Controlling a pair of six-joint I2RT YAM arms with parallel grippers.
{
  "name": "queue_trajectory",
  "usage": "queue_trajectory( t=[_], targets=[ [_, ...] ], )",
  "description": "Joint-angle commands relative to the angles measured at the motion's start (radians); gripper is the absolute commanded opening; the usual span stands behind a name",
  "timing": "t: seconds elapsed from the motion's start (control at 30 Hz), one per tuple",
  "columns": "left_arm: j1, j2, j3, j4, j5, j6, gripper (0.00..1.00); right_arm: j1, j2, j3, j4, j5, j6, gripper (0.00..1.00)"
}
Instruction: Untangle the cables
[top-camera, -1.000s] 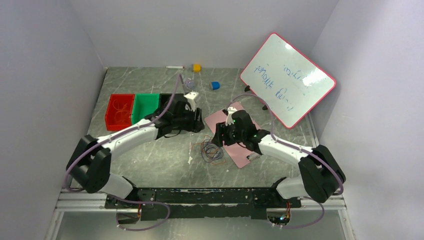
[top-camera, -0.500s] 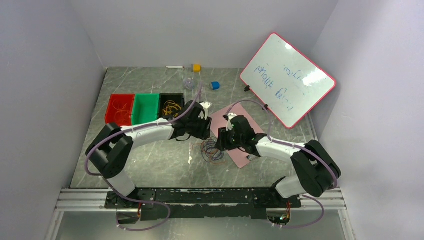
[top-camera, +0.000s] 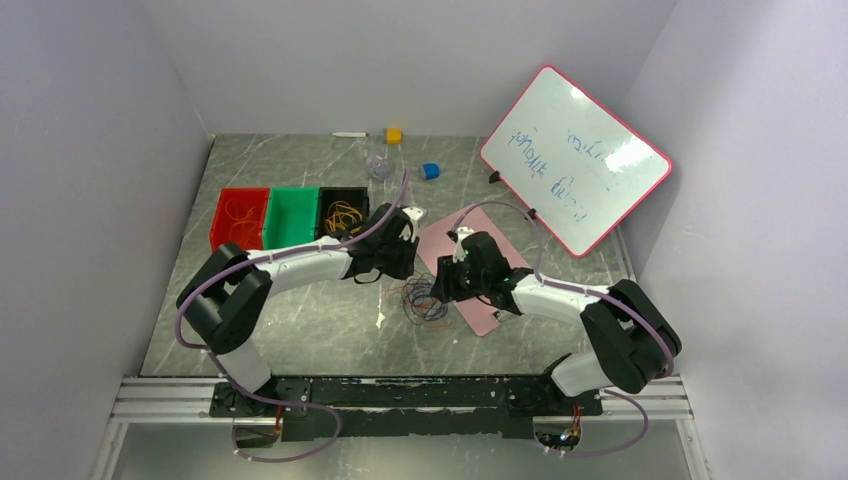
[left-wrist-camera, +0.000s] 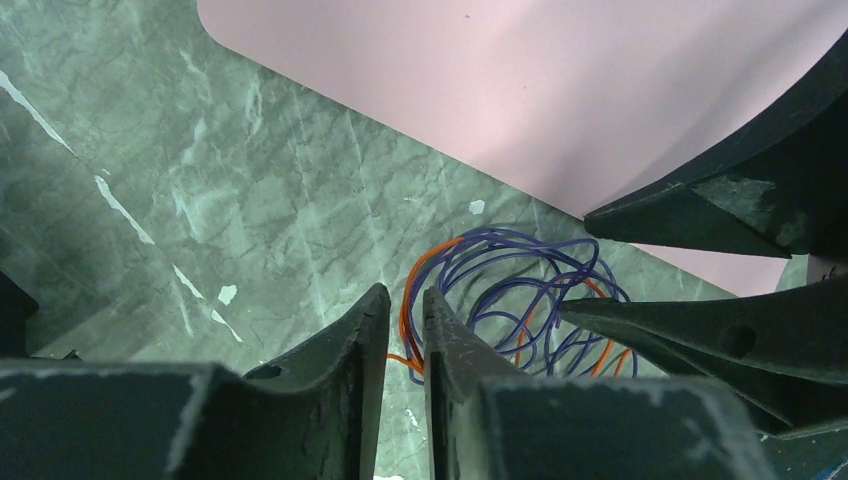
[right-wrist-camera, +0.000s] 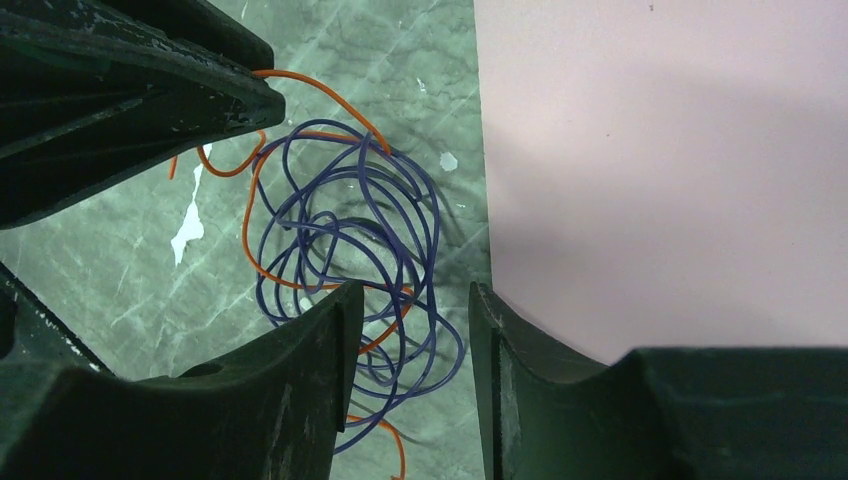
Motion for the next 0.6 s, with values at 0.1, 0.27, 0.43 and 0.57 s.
queue_trajectory(
  t=[0.1,0.27,0.43,0.57],
  targets=[
    [-0.007,-0.003,0.026,0.012,0.020,-0.003,0.14,-0.004,-0.004,-0.015,0.046,0.001,0.005,0.47],
    [-0.006,-0.019,0.040,-0.013,0.008,-0.001,0.07,-0.003,-0.030,-0.021,0.056,0.003,0.011,0.46],
    [-0.006,-0.107,0.116,-0.088,-0.048,0.011,0.07,-0.004,-0.047,-0.026,0.070,0.014,0.019,0.42],
    [-0.006,-0.213,0.188,-0.131,-0.084,0.019,0.07,-0.004,-0.049,-0.028,0.091,0.022,0.038,0.41]
  ],
)
